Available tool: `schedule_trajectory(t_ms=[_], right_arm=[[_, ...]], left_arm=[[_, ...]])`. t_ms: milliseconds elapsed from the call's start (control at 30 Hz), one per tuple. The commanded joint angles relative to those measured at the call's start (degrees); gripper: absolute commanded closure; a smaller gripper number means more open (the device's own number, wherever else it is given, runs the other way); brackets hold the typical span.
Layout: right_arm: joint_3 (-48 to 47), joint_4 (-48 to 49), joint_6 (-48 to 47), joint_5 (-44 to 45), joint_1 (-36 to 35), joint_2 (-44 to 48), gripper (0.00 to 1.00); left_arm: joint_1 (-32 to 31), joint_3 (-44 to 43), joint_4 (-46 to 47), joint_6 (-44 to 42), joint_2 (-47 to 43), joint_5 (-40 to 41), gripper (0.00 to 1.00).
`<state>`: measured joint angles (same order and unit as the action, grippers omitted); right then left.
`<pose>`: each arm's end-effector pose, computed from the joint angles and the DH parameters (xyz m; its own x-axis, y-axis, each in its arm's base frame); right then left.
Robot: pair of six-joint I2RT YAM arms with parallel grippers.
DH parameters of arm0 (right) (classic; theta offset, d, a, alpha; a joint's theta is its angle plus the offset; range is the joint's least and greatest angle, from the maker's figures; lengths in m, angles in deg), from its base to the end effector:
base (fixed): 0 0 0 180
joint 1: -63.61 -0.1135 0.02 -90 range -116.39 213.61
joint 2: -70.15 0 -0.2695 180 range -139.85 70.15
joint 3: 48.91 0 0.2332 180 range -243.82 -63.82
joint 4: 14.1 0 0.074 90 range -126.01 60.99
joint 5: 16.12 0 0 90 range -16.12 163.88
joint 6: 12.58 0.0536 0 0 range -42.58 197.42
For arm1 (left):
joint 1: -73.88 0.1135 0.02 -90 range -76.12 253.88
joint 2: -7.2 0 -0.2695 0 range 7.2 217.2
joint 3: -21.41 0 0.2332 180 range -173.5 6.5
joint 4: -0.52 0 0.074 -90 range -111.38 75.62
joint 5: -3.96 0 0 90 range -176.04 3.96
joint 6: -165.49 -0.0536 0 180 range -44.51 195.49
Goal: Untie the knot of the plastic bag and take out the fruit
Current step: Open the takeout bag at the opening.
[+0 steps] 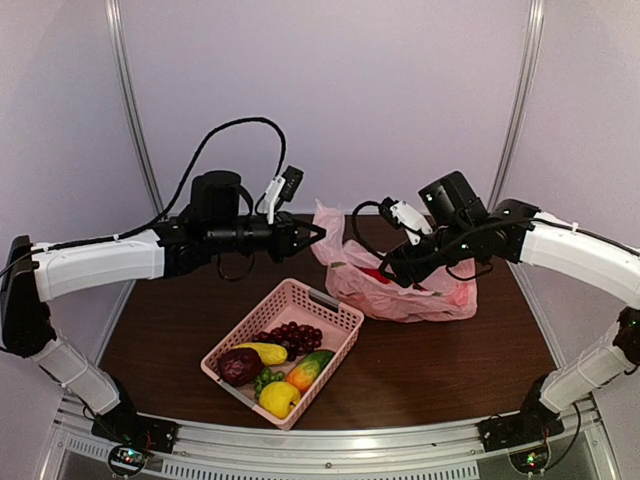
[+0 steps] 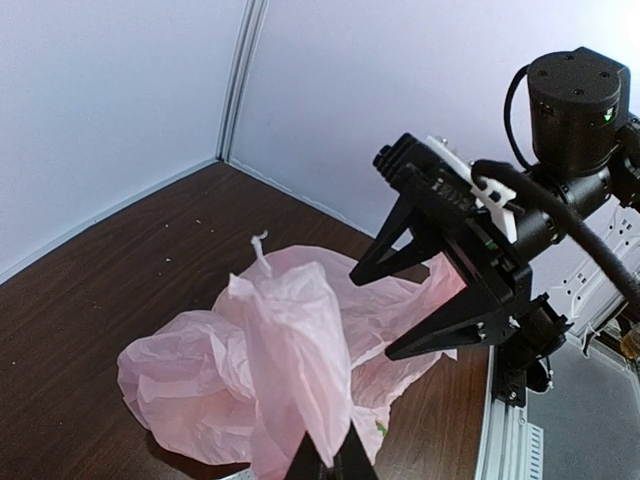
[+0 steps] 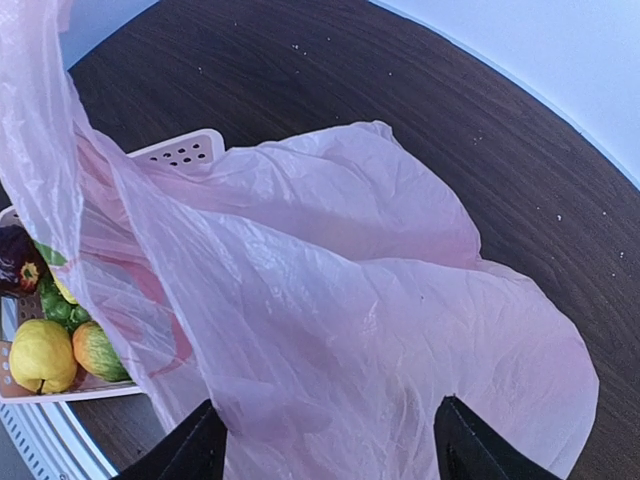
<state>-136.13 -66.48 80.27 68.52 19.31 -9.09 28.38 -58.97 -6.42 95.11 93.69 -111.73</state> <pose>0.2052 0.2073 0.3215 -0.5371 -0.4549 -0.7103 -0.7173 0.6894 0.1008 0.2319 -0.2691 0.3301 -0.4643 0.0408 -0.8847 0.8311 0.3653 -0.4193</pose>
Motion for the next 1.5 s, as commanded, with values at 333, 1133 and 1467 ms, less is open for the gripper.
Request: schedule_trajectory(t_ms=[333,1133,1467], right_arm=[[-6.84,0.63,2.43,11.92,3.26,-4.25,1.0],[-18.09,-3.33,7.24,9.1,16.52,-0.36,1.0],[-4.98,3.26,11.28,0.01,15.67,4.34,1.0]], left_arm=[[-0.32,0.06,-2.17,-0.87,-3.88,4.05,1.0],[-0.33,-0.76,-4.88,1.56,-4.78,7.84,0.58],[-8.32,-5.99,0.68,6.65,2.87,5.22,0.1]])
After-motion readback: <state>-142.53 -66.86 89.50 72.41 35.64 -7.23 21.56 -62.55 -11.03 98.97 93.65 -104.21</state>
